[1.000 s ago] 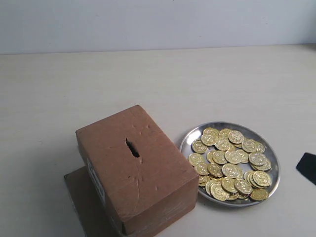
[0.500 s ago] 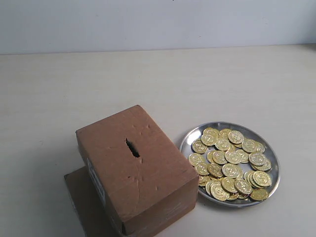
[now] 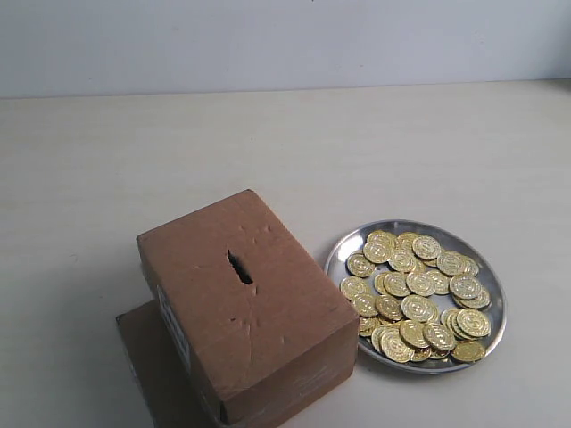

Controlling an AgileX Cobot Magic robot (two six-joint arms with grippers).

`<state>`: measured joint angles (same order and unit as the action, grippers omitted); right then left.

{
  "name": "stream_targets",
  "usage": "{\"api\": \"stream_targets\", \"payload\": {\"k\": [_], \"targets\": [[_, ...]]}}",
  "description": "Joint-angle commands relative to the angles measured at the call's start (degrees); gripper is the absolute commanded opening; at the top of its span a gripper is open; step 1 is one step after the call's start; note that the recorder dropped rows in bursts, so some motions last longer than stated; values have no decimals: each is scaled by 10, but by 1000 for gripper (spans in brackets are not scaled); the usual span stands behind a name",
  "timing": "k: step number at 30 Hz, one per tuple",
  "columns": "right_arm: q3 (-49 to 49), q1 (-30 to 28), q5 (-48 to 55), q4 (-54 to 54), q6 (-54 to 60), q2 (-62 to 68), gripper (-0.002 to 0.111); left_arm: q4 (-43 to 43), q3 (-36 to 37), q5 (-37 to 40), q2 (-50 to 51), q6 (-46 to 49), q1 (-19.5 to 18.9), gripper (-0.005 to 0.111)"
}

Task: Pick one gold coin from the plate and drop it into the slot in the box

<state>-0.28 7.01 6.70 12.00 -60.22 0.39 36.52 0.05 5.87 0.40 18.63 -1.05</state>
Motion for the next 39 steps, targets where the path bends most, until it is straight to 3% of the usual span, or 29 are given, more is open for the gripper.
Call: {"api": "stream_targets", "payload": {"k": [1,3,10,14,39], "targets": [[3,-4,5,-44,1,-4,0,2,0,-4,-4,0,-2,0],[3,-6,11,-42,41,-4,0,2,0,-4,-4,0,-2,0],[3,-6,76,-120,426,-4,0,2,0,-4,-4,0,-2,0],[3,-10,84,-123,544,-4,0,2,0,-4,-4,0,-2,0],[3,-28,93,-120,629,-4,0,2,0,-4,-4,0,-2,0]]}}
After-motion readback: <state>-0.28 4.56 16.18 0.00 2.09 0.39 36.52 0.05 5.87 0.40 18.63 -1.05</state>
